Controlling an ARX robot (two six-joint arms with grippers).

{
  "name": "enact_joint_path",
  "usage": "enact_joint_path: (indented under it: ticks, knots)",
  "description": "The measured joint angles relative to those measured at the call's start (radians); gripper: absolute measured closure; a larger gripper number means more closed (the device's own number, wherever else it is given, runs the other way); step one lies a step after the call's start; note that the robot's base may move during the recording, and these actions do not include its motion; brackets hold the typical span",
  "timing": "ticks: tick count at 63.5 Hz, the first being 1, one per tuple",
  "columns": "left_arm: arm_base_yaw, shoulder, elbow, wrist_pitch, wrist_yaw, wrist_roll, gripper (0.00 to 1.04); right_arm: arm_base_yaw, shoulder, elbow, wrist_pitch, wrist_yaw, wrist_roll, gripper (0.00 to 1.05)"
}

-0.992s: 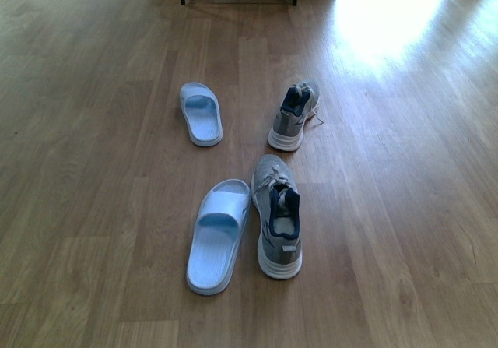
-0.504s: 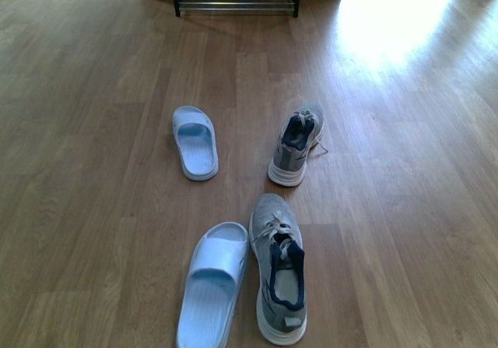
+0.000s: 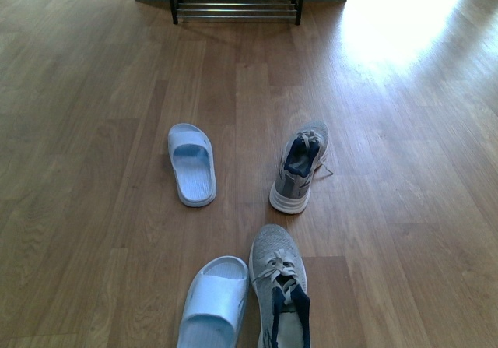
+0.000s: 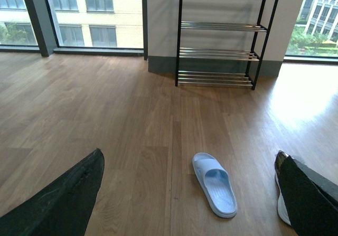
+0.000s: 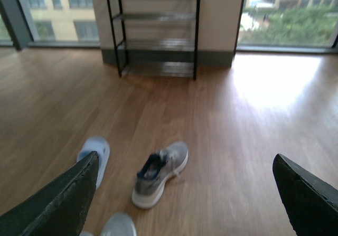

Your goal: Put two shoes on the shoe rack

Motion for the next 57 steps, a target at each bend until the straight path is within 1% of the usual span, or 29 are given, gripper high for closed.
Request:
enact_joint_path:
  ticks: [1, 3, 6, 7, 11, 16, 17, 21, 25, 29, 39, 49, 57]
  knots:
    - [0.000, 0.000, 0.000, 0.000, 0.000, 0.000, 0.09, -0.005, 0.023, 0.000, 0.008, -0.003, -0.002, 0.09]
    - [0.000, 0.000, 0.000, 0.000, 0.000, 0.000, 0.09, -0.026, 0.151, 0.001, 0.072, -0.023, -0.031, 0.09]
    - [0.000, 0.000, 0.000, 0.000, 0.000, 0.000, 0.09, -0.047, 0.366, 0.002, 0.204, -0.064, -0.068, 0.09]
    - [0.000, 0.000, 0.000, 0.000, 0.000, 0.000, 0.09, -0.048, 0.470, 0.006, 0.269, -0.074, -0.085, 0.09]
    - [0.000, 0.000, 0.000, 0.000, 0.000, 0.000, 0.09, -0.038, 0.805, 0.035, 0.468, -0.072, -0.129, 0.09]
    - [0.000, 0.000, 0.000, 0.000, 0.000, 0.000, 0.09, -0.015, 1.097, 0.084, 0.622, -0.057, -0.143, 0.09]
    - [0.000, 0.000, 0.000, 0.000, 0.000, 0.000, 0.09, -0.012, 1.114, 0.088, 0.630, -0.055, -0.145, 0.09]
    - [0.000, 0.000, 0.000, 0.000, 0.000, 0.000, 0.09, 0.011, 1.359, 0.150, 0.721, -0.026, -0.151, 0.09]
    - [0.000, 0.000, 0.000, 0.000, 0.000, 0.000, 0.09, 0.040, 1.554, 0.212, 0.749, 0.004, -0.147, 0.09]
    - [0.000, 0.000, 0.000, 0.000, 0.000, 0.000, 0.09, 0.085, 1.752, 0.286, 0.755, 0.042, -0.113, 0.09]
    - [0.000, 0.000, 0.000, 0.000, 0.000, 0.000, 0.09, 0.147, 1.993, 0.417, 0.762, 0.099, -0.022, 0.09]
    - [0.000, 0.000, 0.000, 0.000, 0.000, 0.000, 0.09, 0.192, 2.194, 0.529, 0.745, 0.122, 0.086, 0.09]
    - [0.000, 0.000, 0.000, 0.000, 0.000, 0.000, 0.09, 0.215, 2.334, 0.652, 0.666, 0.093, 0.213, 0.09]
